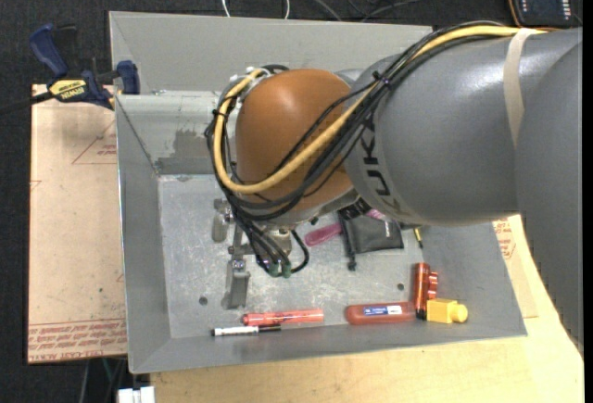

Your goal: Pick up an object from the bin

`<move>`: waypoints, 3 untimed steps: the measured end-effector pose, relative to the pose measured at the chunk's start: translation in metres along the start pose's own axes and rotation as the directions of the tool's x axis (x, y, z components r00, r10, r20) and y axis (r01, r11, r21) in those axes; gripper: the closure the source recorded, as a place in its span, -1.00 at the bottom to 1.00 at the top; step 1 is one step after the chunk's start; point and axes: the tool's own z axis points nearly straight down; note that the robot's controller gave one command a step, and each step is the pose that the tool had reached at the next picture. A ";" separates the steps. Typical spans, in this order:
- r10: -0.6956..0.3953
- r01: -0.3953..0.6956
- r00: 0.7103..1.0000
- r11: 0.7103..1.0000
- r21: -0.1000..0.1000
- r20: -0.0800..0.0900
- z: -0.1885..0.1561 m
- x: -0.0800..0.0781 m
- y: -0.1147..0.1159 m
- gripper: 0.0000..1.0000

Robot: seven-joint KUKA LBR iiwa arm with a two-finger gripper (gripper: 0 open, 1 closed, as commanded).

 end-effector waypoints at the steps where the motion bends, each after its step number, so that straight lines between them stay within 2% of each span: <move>1: 0.005 -0.005 1.000 1.000 -0.001 0.007 -0.004 -0.002 -0.001 -1.00; 2: -0.220 0.220 0.975 0.976 0.000 0.008 0.090 0.009 -0.055 -1.00; 3: -0.375 0.375 0.927 0.927 0.000 0.018 0.044 0.008 -0.090 -1.00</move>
Offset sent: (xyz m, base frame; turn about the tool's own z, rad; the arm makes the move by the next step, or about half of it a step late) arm -0.0155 -0.0807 -0.1342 -0.3262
